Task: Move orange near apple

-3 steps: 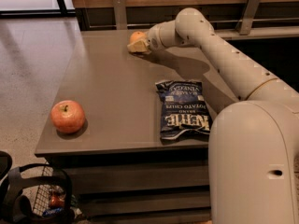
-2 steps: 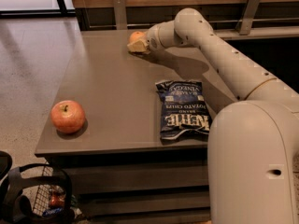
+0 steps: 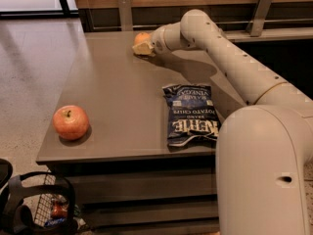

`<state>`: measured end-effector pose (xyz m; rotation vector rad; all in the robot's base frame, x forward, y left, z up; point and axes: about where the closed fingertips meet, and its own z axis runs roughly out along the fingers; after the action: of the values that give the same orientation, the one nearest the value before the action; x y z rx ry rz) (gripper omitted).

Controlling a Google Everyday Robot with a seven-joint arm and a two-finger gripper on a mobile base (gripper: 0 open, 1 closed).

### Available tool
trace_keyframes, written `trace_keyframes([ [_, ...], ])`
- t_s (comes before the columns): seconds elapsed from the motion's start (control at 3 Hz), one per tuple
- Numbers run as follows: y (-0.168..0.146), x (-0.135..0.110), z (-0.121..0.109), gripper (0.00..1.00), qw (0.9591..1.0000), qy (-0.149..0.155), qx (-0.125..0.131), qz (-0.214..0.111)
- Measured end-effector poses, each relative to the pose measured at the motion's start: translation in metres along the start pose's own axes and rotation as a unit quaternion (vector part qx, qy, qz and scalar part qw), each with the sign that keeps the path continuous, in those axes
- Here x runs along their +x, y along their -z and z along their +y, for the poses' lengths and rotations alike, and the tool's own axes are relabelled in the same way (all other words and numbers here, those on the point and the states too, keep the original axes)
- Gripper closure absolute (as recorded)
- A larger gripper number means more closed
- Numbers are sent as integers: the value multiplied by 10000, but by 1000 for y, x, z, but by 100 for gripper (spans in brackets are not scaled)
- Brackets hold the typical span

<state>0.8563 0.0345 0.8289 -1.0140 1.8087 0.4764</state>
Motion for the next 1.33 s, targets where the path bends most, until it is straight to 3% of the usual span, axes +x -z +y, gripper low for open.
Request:
trace_keyframes([
  [0.33,4,-3,1,100,10000,24,-6,25],
  [1.33,95,-58,41,100,9985,472,-235,152],
])
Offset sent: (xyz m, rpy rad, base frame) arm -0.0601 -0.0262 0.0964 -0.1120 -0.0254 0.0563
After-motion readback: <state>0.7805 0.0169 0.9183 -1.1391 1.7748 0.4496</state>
